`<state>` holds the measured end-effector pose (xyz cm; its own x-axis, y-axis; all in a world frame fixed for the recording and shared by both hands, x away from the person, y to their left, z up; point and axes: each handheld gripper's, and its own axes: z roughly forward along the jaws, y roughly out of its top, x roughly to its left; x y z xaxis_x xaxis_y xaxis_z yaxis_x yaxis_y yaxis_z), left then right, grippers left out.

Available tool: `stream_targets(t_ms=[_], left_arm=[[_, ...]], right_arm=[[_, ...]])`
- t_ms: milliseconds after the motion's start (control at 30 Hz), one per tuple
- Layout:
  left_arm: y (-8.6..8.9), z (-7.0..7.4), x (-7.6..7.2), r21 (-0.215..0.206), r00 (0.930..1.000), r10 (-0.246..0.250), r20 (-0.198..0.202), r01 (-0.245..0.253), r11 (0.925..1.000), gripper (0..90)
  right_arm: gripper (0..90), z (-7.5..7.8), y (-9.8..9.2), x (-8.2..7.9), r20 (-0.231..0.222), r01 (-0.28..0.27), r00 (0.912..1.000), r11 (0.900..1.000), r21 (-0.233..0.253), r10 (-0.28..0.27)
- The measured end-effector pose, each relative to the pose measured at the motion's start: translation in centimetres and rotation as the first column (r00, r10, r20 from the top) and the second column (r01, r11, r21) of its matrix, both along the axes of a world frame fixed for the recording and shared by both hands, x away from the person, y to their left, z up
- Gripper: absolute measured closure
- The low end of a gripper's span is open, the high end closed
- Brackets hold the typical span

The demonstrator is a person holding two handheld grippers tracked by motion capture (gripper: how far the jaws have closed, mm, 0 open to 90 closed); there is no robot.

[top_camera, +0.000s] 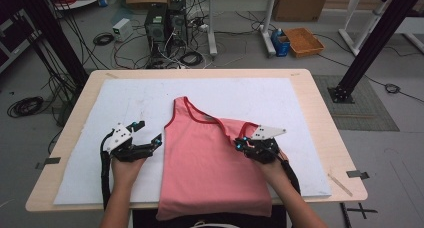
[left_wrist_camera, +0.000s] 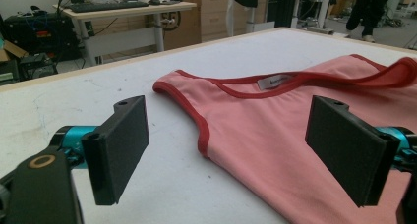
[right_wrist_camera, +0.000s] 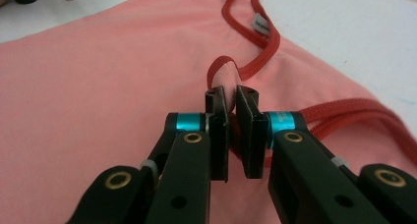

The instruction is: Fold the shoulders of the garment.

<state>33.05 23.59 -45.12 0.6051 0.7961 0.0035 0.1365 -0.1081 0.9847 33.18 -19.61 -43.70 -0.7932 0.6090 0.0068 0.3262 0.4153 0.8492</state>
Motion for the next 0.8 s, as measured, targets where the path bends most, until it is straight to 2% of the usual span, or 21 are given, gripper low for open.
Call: stream_targets(t_ms=[133, 267, 333, 467, 533, 633, 700, 800], left_arm=[[0.0, 0.0, 0.0, 0.002, 1.0000, -0.001, 0.001, 0.001, 1.0000, 16.5], [0.0, 0.0, 0.0, 0.005, 1.0000, 0.000, 0.001, 0.000, 1.0000, 16.5], [-0.1, 0.0, 0.0, 0.007, 1.0000, 0.001, 0.002, -0.001, 1.0000, 16.5], [0.0, 0.0, 0.0, 0.005, 1.0000, 0.002, 0.000, -0.002, 1.0000, 16.5], [0.0, 0.0, 0.0, 0.004, 1.0000, 0.001, -0.001, -0.001, 1.0000, 16.5], [0.0, 0.0, 0.0, 0.002, 1.0000, 0.002, -0.002, -0.002, 1.0000, 16.5], [0.0, 0.0, 0.0, 0.001, 1.0000, 0.002, -0.003, -0.002, 1.0000, 16.5], [0.0, 0.0, 0.0, 0.004, 1.0000, 0.002, 0.000, -0.002, 1.0000, 16.5]], right_arm=[[73.1, -0.6, -0.3, -1.0, -0.008, -0.008, 0.9999, 1.000, -0.023, 0.008], [67.9, 0.4, -0.9, -1.7, 0.021, -0.001, 0.9998, 1.000, 0.003, 0.001], [66.8, 0.9, -1.0, -1.4, 0.049, 0.004, 0.9988, 1.000, 0.009, -0.005], [64.3, 1.3, -0.5, 0.1, 0.058, 0.026, 0.9980, 1.000, 0.010, -0.026], [61.9, 1.0, 0.1, 0.9, 0.039, 0.027, 0.9989, 1.000, -0.002, -0.027], [60.5, 0.4, 0.8, 1.5, 0.001, 0.015, 0.9999, 0.999, -0.044, -0.015], [60.5, -0.1, 1.1, 1.5, -0.013, 0.004, 0.9999, 0.997, -0.080, -0.006], [60.3, -0.7, 1.0, 0.7, -0.019, -0.007, 0.9998, 0.995, -0.102, 0.005]])
